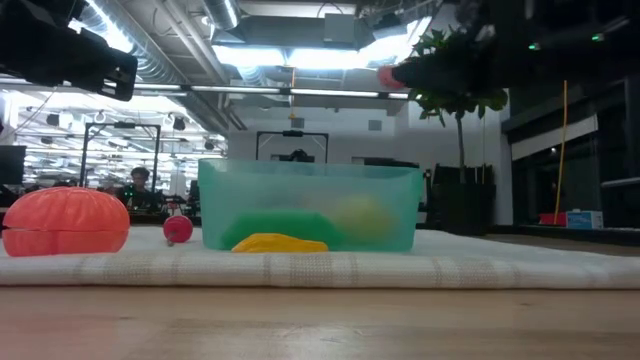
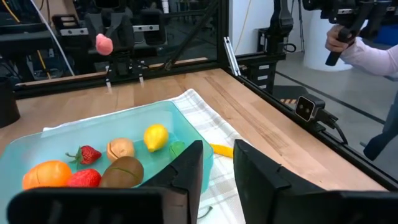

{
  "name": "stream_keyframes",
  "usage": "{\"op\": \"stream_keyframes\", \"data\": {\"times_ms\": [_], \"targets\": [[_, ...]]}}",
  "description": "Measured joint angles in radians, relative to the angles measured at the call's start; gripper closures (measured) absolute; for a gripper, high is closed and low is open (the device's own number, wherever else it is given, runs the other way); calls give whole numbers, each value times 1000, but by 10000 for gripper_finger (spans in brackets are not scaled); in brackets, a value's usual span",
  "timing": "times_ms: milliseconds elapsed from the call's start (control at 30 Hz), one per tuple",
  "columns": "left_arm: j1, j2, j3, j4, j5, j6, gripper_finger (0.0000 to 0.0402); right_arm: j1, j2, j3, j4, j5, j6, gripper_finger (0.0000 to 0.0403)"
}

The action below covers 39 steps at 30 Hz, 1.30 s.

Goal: Pick and placing Produce into tupperware
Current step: Put the peach into the blue bin

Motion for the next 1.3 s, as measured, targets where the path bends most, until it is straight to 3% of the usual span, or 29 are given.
{"op": "stream_keyframes", "data": {"times_ms": [400, 900, 1300], "targets": [[0, 0, 0, -1, 0, 0, 300, -71, 179, 164, -47, -154, -14, 386], [0, 0, 0, -2, 0, 1, 282, -114, 179, 442, -707, -233, 70, 386], [0, 0, 0, -2, 0, 1, 292, -193, 250, 460, -687, -237, 42, 386]]}}
